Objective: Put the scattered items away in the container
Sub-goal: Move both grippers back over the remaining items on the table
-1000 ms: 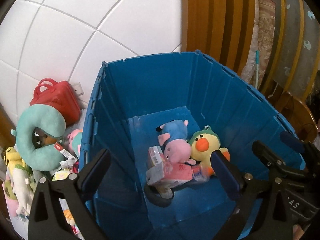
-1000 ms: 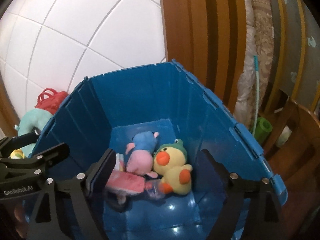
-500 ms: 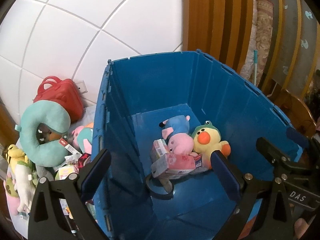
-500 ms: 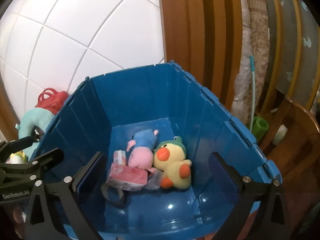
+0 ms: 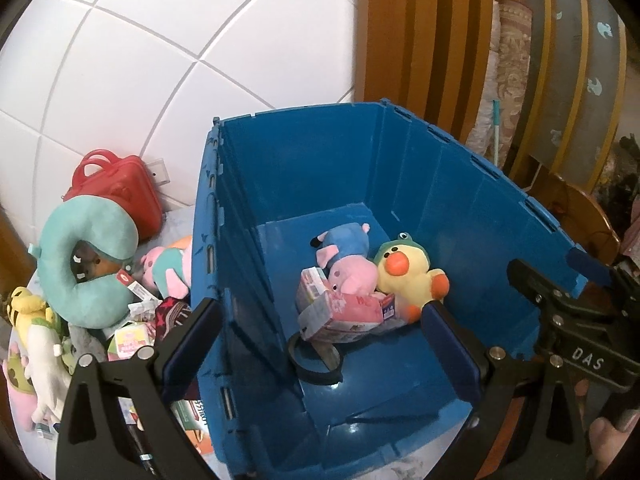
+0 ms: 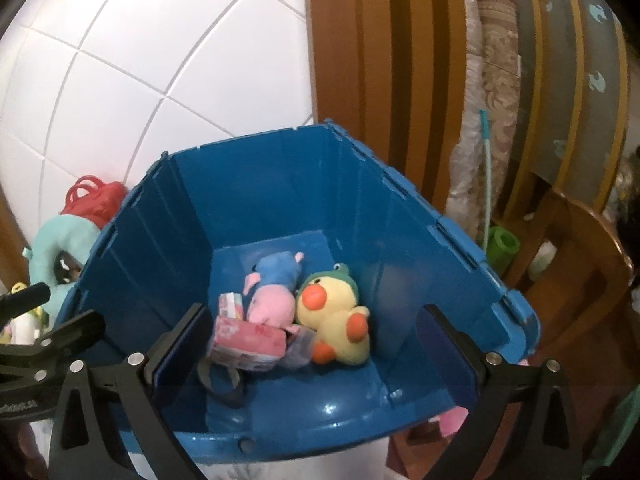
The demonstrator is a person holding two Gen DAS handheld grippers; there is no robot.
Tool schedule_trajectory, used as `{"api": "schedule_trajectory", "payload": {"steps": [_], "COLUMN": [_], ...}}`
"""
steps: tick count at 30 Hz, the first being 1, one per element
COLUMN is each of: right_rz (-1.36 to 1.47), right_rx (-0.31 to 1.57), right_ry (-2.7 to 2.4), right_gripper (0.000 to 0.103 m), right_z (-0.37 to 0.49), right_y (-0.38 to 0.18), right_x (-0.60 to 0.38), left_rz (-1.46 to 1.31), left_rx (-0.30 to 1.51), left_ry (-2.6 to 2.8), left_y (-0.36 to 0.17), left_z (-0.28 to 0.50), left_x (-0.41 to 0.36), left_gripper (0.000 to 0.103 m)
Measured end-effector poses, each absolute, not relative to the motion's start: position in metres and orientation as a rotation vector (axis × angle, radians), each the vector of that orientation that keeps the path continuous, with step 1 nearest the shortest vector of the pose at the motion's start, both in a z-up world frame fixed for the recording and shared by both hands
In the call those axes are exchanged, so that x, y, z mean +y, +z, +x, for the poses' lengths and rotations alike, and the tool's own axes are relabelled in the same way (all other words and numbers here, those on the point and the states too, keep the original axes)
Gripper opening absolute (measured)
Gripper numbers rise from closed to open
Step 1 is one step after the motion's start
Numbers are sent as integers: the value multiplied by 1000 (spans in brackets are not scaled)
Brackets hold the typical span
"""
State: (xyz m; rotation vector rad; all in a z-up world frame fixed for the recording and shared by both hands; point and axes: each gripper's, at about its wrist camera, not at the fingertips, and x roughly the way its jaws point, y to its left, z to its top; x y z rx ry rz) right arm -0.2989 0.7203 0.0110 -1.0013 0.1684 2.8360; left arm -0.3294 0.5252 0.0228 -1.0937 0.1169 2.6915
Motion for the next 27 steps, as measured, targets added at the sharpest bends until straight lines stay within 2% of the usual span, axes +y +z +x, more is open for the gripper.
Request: {"api": "schedule_trajectory", "payload": {"steps": [14, 27], "right_rz": [-994, -977], "right_rx": [129, 36], "right_ry": [2896, 3032], "right_gripper": [103, 103], "right_z": [-260, -222], "right_y": [11, 18], "right_x": [669, 511], "left_rz": [-1025, -1082], "left_rx": [49, -42], "left_ry": [2739, 2846], "left_y": [27, 9], "left_z": [-274, -218], "left_x": [463, 296], "left_gripper": [101, 101]}}
